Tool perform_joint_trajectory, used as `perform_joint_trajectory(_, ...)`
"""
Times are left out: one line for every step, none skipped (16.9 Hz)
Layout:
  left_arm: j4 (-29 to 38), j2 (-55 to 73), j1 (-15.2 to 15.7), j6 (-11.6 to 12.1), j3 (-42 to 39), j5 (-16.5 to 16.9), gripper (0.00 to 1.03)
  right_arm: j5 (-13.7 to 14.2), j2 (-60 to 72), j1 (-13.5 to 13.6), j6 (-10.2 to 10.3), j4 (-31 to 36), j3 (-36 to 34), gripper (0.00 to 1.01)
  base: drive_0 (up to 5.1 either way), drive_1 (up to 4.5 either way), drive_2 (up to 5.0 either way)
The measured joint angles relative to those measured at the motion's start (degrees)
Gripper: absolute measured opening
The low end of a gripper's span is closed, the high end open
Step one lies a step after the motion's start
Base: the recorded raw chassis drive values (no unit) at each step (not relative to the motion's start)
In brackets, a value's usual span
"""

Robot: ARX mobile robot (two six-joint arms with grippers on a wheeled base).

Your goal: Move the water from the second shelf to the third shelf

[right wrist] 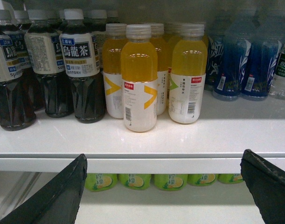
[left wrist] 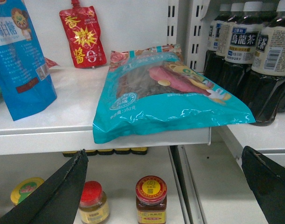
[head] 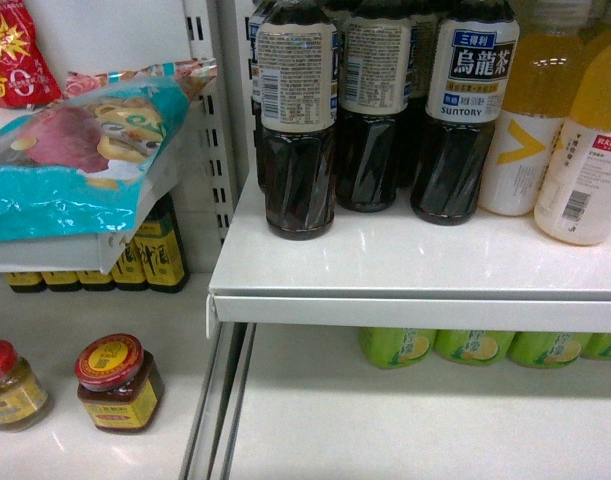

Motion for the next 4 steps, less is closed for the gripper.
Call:
perform_joint_trajectory(0.00, 0.00, 0.00, 0.00, 0.00, 0.00, 0.98, -0.02, 0.00, 0.00, 0.00, 0.00, 0.00, 0.98, 0.0, 0.00, 0.0)
perform_joint_trajectory(0.00, 0.00, 0.00, 0.00, 0.00, 0.00, 0.98, 0.00, 0.00, 0.00, 0.00, 0.00, 0.00, 0.98, 0.0, 0.00, 0.0)
perform_joint_trajectory(0.00, 0.00, 0.00, 0.00, 0.00, 0.00, 0.98, 0.00, 0.00, 0.00, -0.02, 0.02, 0.00, 0.98, 0.0, 0.00, 0.0)
perform_joint_trajectory(0.00, 0.00, 0.00, 0.00, 0.00, 0.00, 0.98, -0.02, 0.00, 0.00, 0.00, 0.00, 0.00, 0.98, 0.0, 0.00, 0.0)
